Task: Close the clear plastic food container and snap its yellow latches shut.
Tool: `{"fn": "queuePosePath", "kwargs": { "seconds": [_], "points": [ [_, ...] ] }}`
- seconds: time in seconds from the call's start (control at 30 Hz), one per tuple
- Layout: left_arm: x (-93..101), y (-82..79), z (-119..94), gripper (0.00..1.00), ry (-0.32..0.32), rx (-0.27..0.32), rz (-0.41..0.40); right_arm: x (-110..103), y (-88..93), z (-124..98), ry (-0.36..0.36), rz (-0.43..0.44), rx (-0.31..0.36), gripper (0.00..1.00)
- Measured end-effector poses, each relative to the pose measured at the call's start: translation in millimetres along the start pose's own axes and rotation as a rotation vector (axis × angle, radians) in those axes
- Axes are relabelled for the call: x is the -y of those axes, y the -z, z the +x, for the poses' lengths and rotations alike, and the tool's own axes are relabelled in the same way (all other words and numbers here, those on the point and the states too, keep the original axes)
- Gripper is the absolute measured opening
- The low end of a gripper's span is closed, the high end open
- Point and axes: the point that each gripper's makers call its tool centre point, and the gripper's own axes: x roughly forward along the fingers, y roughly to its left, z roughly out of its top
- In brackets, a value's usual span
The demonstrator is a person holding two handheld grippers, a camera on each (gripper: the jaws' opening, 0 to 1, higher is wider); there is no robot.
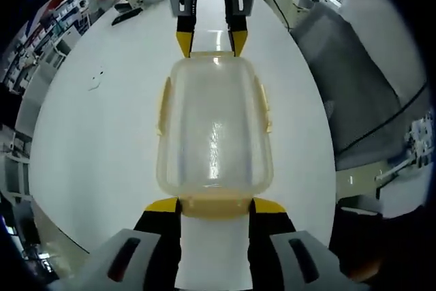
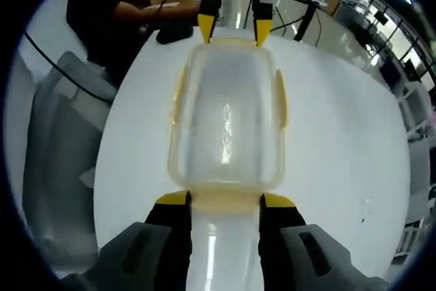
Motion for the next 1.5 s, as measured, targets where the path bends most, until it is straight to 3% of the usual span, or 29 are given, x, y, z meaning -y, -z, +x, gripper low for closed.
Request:
{"fn": "queuePosePath", "kwargs": {
  "seconds": [0.3, 0.67, 1.1, 1.5],
  "points": [
    [-1.1, -39.8, -8, 0.32, -0.022, 0.014, -0.007, -1, 23.8, -35, -0.010, -0.003, -0.001, 0.34],
    [3.2, -100.6, 15, 0.32, -0.028, 0.066, 0.001, -8, 82.3, -56, -0.017, -0.013, -0.044, 0.34],
    [5.7, -141.6, 50, 0.32, -0.030, 0.082, 0.000, -19, 137.4, -71, -0.026, 0.001, -0.061, 0.34],
    [2.8, -171.0, 69, 0.32, -0.016, 0.110, 0.007, -27, 169.6, -78, -0.030, 0.024, -0.060, 0.35]
  ]
}}
